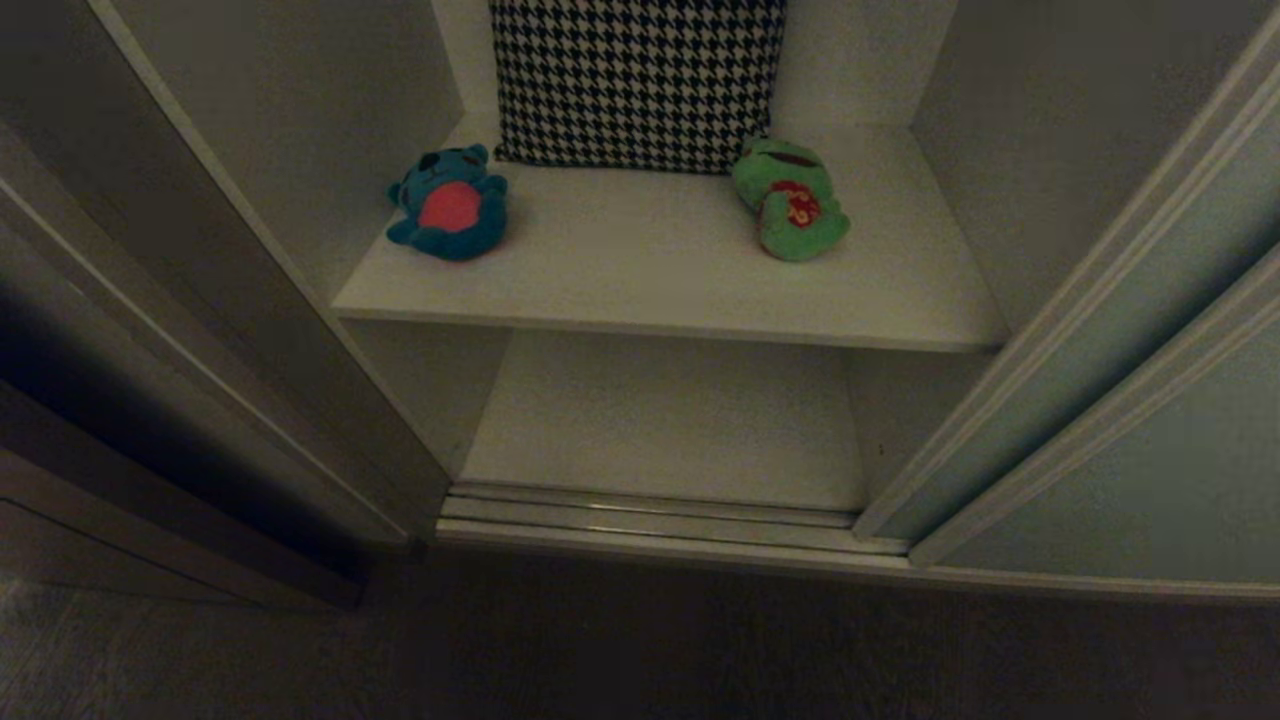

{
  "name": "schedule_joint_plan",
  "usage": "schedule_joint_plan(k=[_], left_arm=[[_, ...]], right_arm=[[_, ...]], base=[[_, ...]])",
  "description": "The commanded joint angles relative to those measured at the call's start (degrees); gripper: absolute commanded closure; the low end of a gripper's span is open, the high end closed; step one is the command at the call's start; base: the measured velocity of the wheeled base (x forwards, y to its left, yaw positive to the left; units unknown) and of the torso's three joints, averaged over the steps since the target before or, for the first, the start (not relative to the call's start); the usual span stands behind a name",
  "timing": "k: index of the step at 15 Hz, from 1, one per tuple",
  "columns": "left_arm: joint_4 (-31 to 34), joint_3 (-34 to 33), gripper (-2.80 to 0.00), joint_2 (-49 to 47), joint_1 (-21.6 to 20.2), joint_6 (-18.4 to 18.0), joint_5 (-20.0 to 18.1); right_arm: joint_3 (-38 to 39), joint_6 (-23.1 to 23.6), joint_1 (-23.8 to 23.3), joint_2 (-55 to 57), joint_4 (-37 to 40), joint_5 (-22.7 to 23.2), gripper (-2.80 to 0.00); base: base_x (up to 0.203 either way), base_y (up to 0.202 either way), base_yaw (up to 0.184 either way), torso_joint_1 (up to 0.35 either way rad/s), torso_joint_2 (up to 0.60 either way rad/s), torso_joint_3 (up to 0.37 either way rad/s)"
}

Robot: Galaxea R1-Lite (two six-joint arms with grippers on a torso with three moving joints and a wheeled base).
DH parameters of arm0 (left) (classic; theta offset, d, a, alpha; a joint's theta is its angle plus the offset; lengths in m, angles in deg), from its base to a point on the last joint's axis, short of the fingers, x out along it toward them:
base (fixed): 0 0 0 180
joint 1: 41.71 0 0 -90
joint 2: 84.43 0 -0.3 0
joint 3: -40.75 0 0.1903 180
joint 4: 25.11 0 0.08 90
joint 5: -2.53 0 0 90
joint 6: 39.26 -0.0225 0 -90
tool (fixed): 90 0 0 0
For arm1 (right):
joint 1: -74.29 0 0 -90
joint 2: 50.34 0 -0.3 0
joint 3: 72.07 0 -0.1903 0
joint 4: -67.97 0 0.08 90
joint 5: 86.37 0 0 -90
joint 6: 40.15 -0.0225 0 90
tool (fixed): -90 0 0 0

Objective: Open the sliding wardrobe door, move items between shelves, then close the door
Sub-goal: Close the door

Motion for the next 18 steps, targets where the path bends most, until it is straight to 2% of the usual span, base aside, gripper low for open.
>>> schedule_joint_plan(k=[1, 3, 6, 8, 9, 10, 13, 18], left_arm=[[-0.02, 0.0, 0.0, -0.08, 0.02, 0.02, 0.01], [-0.02, 0.0, 0.0, -0.08, 0.02, 0.02, 0.01], [-0.02, 0.0, 0.0, -0.08, 0.02, 0.02, 0.01], [-0.02, 0.0, 0.0, -0.08, 0.02, 0.02, 0.01], [-0.02, 0.0, 0.0, -0.08, -0.06, 0.02, 0.01], [-0.02, 0.0, 0.0, -0.08, 0.02, 0.02, 0.01], [-0.02, 0.0, 0.0, -0.08, -0.04, 0.02, 0.01], [-0.02, 0.0, 0.0, -0.08, 0.02, 0.02, 0.01]], right_arm=[[-11.76, -0.81, 0.08, 4.3, 2.63, 0.18, 0.0], [-21.48, -1.58, 0.16, 8.43, 6.47, -0.84, 0.0], [-37.74, -2.04, -0.31, 15.42, 14.3, -6.45, 0.0], [-48.5, -2.59, -2.71, 21.49, 21.84, -7.35, 0.0], [-52.56, -2.84, -5.37, 25.24, 25.11, -6.35, 0.0], [-55.85, -3.0, -8.77, 28.61, 27.31, -3.75, 0.0], [-60.86, -3.27, -17.64, 36.43, 29.02, 8.95, 0.0], [-60.71, -3.43, -33.71, 45.47, 23.48, 29.99, 0.0]], base=[[0.0, 0.0, 0.0, 0.0, 0.0, 0.0], [0.0, 0.0, 0.0, 0.0, 0.0, 0.0], [0.0, 0.0, 0.0, 0.0, 0.0, 0.0], [0.0, 0.0, 0.0, 0.0, 0.0, 0.0], [0.0, 0.0, 0.0, 0.0, 0.0, 0.0], [0.0, 0.0, 0.0, 0.0, 0.0, 0.0], [0.0, 0.0, 0.0, 0.0, 0.0, 0.0], [0.0, 0.0, 0.0, 0.0, 0.0, 0.0]])
